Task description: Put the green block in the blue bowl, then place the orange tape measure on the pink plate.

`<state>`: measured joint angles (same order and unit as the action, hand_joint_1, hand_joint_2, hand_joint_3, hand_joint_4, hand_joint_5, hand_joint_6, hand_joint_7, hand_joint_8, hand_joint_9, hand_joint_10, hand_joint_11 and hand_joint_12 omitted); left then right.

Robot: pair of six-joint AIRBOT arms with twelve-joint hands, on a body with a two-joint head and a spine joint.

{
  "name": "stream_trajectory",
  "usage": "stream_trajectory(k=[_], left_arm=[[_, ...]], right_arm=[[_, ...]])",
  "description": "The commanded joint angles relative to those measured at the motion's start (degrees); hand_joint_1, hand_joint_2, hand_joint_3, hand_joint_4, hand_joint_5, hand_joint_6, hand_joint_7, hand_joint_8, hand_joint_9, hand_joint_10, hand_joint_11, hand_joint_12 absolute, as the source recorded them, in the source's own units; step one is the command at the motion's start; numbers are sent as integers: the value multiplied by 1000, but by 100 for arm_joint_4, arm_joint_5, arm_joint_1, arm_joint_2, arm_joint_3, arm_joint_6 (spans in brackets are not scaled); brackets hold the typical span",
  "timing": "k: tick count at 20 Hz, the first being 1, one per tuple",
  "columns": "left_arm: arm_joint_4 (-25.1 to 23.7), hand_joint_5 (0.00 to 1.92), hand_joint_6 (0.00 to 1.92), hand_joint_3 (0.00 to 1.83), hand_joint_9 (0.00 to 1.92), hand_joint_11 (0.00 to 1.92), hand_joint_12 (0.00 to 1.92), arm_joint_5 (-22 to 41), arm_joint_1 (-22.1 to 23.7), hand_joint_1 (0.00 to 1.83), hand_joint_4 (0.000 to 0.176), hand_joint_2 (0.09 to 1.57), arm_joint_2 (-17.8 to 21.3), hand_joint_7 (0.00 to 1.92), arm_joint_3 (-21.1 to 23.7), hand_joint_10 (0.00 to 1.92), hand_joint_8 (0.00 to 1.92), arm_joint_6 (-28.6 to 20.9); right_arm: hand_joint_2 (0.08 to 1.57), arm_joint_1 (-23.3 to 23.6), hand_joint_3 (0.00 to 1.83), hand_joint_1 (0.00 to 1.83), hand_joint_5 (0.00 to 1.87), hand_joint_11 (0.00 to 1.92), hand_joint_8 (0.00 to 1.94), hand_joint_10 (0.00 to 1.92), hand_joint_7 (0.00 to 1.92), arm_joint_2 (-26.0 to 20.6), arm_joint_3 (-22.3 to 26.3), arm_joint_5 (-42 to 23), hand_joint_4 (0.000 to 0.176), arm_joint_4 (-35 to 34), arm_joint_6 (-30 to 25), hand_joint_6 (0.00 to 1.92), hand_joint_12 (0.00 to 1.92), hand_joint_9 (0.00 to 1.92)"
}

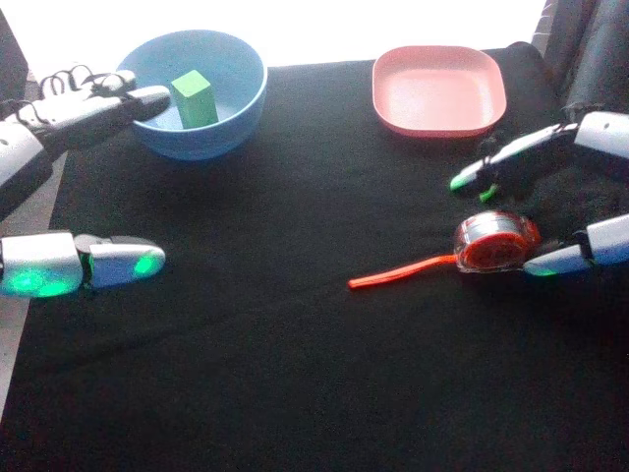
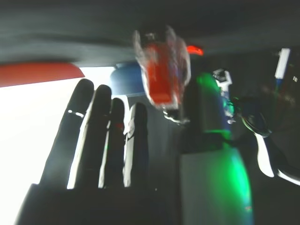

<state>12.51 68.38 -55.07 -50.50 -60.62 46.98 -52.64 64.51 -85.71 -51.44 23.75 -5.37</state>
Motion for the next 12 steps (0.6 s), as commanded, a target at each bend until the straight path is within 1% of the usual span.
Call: stream_trajectory(k=[1,2,3,4,5,6,7,8,9,10,11,12], left_arm=[[66,201,2,0,63,14,67,876,23,638,157,922,21,93,-2,0,7,-27],[85,201,2,0,63,14,67,877,8,638,157,922,21,93,-1,0,7,-29],[98,202,3,3,60,35,30,876,-7,640,151,931,21,100,-1,8,5,-30],[103,202,3,3,60,35,30,875,-10,640,151,931,19,100,-1,8,5,-31],[108,207,5,4,68,53,36,875,-11,642,144,934,14,102,-1,11,6,-33],[115,216,6,2,82,68,43,875,-12,654,141,932,6,110,-2,14,7,-33],[124,216,6,2,82,68,43,874,-12,654,141,932,-5,110,-4,14,7,-34],[127,222,7,1,111,127,71,867,-12,659,130,930,-15,131,-6,19,11,-34],[128,222,7,1,111,127,71,859,-12,659,130,930,-21,131,-8,19,11,-35],[128,226,6,2,113,122,72,845,-12,690,111,936,-28,135,-10,14,8,-42],[128,225,4,0,118,127,75,844,-12,676,122,933,-29,139,-10,14,8,-46],[127,226,4,0,123,127,77,844,-12,657,130,931,-34,142,-10,13,8,-50]], right_arm=[[925,81,0,1283,857,703,366,1274,757,38,-13,-583,0,-258,-43,2,1654,673],[925,81,0,1283,857,703,366,1274,757,66,-15,-583,0,-258,-44,2,1654,673],[924,81,0,1259,871,655,795,1410,558,96,-15,-583,0,-258,-44,0,1723,592],[924,81,0,1259,871,655,795,1410,558,108,-13,-583,0,-258,-44,0,1723,592],[924,81,0,1244,857,648,766,1370,549,117,-9,-584,0,-257,-45,0,1697,596],[924,81,0,1202,823,659,846,1446,503,121,-5,-584,0,-254,-45,0,1742,588],[924,81,0,1202,823,659,846,1446,503,129,-4,-584,0,-251,-45,0,1742,588],[924,81,0,1188,819,714,1363,1830,353,140,-5,-584,0,-248,-45,1,1914,541],[924,81,0,1188,819,714,1363,1830,353,150,-8,-584,0,-246,-45,1,1914,541],[944,81,3,1212,895,657,1479,1804,387,167,-17,-583,0,-242,-45,16,1921,524],[1027,81,3,1195,1069,718,1598,1898,472,182,-30,-583,0,-240,-45,592,1921,565],[1059,81,3,1188,1063,753,1640,1916,540,195,-44,-578,0,-240,-45,781,1921,606]])
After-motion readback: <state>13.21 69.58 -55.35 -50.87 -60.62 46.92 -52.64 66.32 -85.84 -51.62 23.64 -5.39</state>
